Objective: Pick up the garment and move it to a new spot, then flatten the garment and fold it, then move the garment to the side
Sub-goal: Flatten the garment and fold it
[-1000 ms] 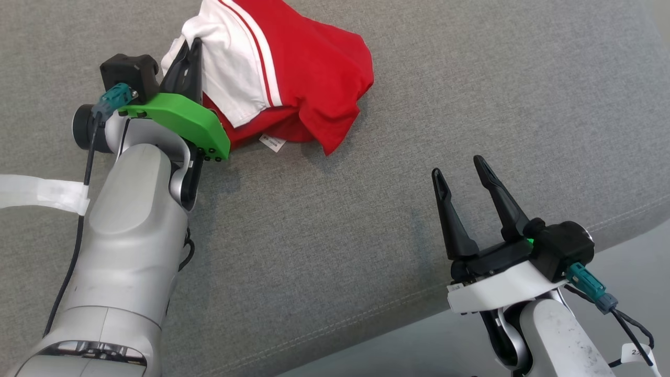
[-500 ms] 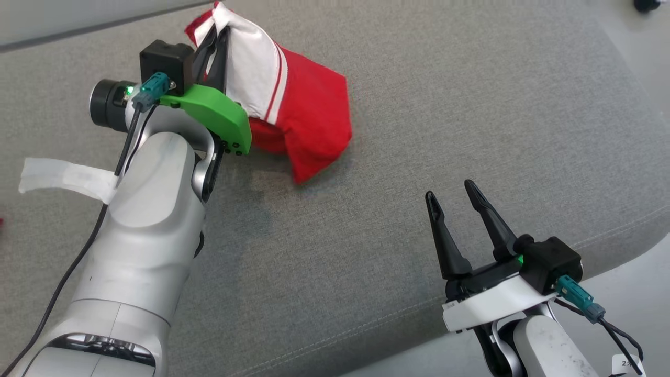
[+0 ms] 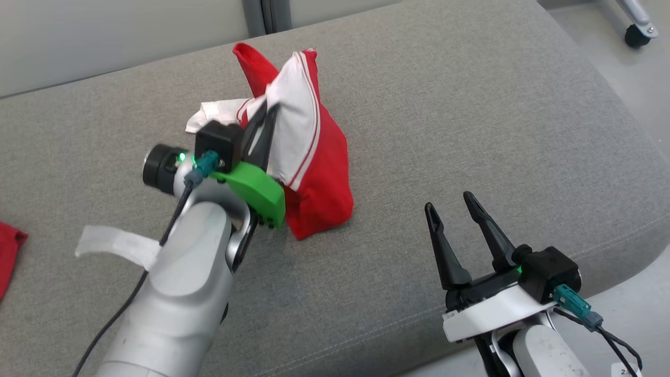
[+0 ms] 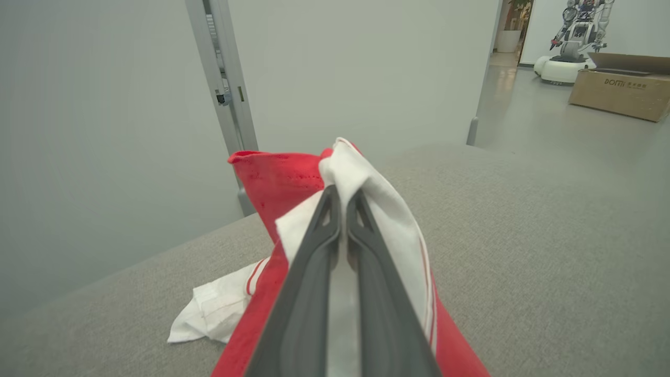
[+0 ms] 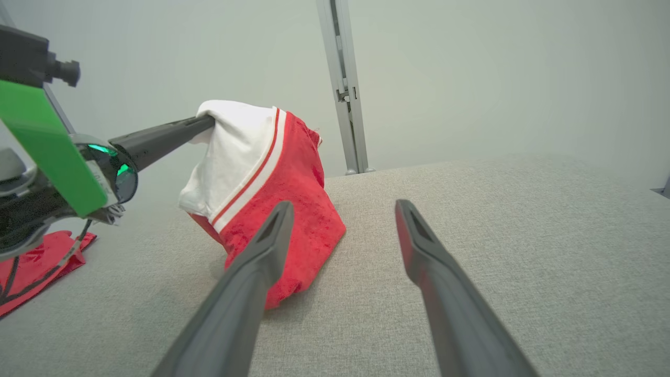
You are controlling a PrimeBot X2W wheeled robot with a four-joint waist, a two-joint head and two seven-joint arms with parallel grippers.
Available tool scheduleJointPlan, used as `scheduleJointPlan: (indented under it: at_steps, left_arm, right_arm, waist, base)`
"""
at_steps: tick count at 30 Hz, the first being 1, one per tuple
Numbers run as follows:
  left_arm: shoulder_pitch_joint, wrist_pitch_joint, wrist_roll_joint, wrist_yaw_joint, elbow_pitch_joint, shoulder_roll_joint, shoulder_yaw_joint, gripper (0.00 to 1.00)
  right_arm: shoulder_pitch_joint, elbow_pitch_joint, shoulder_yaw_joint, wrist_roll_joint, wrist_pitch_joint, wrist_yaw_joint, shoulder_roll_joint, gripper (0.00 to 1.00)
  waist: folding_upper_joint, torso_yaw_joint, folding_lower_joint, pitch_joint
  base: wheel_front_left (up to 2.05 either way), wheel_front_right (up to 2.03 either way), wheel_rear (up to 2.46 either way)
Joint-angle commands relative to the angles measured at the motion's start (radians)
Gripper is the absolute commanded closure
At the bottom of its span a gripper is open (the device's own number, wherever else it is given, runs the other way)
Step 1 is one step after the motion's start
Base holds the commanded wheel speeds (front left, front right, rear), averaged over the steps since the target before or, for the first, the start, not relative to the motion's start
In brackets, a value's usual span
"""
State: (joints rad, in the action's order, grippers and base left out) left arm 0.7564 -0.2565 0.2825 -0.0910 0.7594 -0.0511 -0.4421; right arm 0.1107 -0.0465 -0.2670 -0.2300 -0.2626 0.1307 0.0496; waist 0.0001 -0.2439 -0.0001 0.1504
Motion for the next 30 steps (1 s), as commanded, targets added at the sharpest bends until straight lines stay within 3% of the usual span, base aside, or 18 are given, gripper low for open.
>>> scheduleJointPlan:
  at_steps: [1,2,4,12,18,30]
  left_arm:
    - [-0.032,-0.003,-0.014,0.009,0.018,-0.009,-0.007,0.89]
    - [-0.048,-0.003,-0.021,0.019,0.032,-0.011,-0.014,0.64]
    - [-0.077,-0.006,-0.031,0.034,0.046,-0.013,-0.027,0.00]
    - [-0.157,-0.009,-0.050,0.069,0.013,-0.007,-0.056,0.00]
    - [-0.152,-0.008,-0.072,0.123,-0.009,-0.021,-0.041,0.00]
    - [-0.088,-0.002,-0.066,0.133,0.049,-0.044,-0.020,0.00]
  right_arm:
    - [-0.009,0.002,0.003,-0.002,-0.003,0.000,0.001,0.00]
    - [-0.009,0.003,0.005,-0.001,-0.003,0.000,0.002,0.00]
    - [-0.008,0.004,0.007,-0.002,-0.003,0.000,0.001,0.00]
    - [-0.012,-0.002,0.005,-0.004,-0.003,0.000,0.002,0.00]
    - [-0.006,-0.007,-0.010,-0.003,-0.003,0.000,0.002,0.00]
    - [-0.004,-0.012,-0.018,-0.003,-0.003,0.000,0.002,0.00]
  waist:
    - [-0.0001,0.007,0.0001,0.011]
    - [-0.0001,0.010,0.0001,0.015]
    - [-0.0001,0.014,0.0001,0.020]
    - [-0.0001,0.040,0.0001,0.020]
    - [-0.0001,0.040,0.0001,0.017]
    - [-0.0001,0.003,0.0001,0.015]
  base:
    - [0.00,0.00,0.00]
    - [0.00,0.00,0.00]
    - [0.00,0.00,0.00]
    - [0.00,0.00,0.00]
    - [0.00,0.00,0.00]
    - [0.00,0.00,0.00]
